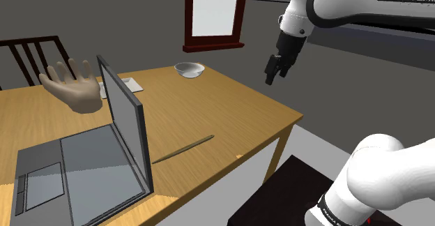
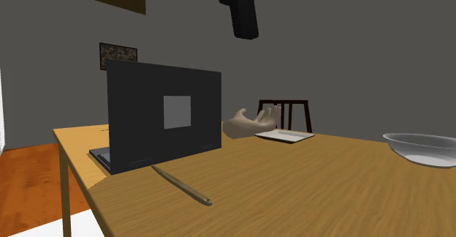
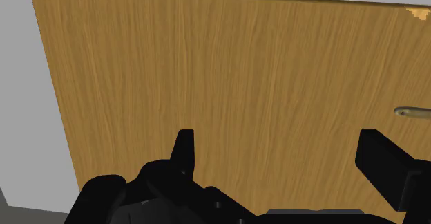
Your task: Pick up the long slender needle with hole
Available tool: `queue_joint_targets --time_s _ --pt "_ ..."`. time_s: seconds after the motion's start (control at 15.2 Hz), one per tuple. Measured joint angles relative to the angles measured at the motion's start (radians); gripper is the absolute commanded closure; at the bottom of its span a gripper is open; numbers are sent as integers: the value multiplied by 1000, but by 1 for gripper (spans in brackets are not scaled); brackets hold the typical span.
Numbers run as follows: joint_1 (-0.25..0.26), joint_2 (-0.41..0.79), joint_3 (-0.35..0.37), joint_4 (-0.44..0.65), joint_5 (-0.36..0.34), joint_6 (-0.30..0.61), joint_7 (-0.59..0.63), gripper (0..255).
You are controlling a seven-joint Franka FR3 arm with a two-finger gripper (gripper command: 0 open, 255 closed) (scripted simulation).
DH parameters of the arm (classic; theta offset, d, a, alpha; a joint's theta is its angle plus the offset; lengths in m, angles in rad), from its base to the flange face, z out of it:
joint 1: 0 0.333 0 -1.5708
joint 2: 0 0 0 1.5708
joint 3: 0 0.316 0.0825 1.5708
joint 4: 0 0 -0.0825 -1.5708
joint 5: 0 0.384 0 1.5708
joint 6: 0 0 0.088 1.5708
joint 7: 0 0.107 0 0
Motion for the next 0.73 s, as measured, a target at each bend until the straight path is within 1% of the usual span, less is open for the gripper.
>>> queue_joint_targets --time_s 0.07,0.2,0.53,0.59,0.73 --pt "0 0 0 0 0 0 0 0" --pt "21 42 -5 7 4 30 -40 0" --pt "103 183 -22 46 24 110 -205 0" --pt "119 217 -24 46 28 138 -239 0" --pt "152 292 -27 84 40 166 -310 0"
